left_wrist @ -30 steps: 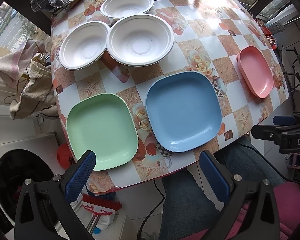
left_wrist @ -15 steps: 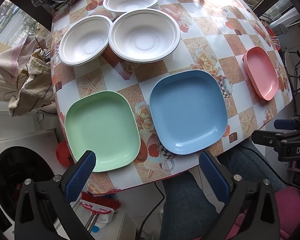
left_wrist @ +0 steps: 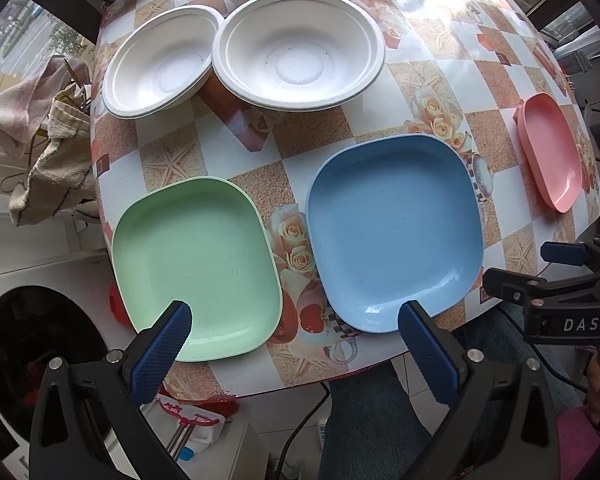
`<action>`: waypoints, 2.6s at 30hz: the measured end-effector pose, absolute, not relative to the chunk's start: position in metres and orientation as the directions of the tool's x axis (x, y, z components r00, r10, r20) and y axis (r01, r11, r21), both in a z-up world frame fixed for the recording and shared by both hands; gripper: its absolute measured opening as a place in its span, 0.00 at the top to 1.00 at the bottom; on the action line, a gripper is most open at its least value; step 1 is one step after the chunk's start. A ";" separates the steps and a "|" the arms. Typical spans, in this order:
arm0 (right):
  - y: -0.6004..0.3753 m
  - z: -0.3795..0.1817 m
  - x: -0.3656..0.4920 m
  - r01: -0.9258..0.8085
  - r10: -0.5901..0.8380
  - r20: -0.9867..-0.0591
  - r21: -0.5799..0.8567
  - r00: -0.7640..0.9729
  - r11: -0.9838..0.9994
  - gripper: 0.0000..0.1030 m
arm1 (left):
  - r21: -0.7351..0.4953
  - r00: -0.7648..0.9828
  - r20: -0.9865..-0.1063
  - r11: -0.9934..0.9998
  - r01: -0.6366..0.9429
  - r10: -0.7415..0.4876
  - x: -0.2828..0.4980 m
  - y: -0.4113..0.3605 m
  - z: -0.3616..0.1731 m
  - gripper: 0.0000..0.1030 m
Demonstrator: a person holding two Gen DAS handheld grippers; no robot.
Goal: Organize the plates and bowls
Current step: 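Move the left gripper to the blue plate rim while the right gripper approaches it too, then close the left gripper on the blue plate rim while the right gripper grips beside it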
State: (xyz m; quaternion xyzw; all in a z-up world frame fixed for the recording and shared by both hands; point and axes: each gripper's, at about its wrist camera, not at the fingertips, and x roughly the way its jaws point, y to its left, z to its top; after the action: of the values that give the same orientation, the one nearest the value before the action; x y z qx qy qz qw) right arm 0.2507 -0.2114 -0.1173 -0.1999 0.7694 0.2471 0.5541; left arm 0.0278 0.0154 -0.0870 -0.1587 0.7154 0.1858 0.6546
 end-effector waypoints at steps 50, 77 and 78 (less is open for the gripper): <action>-0.160 -0.152 0.283 -0.621 -0.148 -0.972 -0.004 -0.181 0.784 0.00 | 0.003 -0.070 -0.997 0.861 -0.509 -0.038 0.111 0.007 -0.162 0.00; -0.126 -0.127 0.181 -0.657 -0.026 -0.985 0.094 -0.170 0.748 0.80 | -0.051 -0.015 -0.998 0.902 -0.429 -0.064 0.100 -0.018 -0.145 0.60; -0.125 -0.127 0.177 -0.649 -0.028 -0.983 0.100 -0.183 0.754 0.80 | -0.044 -0.028 -0.998 0.906 -0.420 -0.061 0.099 -0.020 -0.144 0.61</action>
State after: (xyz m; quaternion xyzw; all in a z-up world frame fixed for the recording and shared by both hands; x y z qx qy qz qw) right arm 0.1773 -0.1253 -0.1267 -0.2337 0.7234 0.2611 0.5948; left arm 0.0988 -0.0199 -0.1444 -0.1707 0.7044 0.1328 0.6760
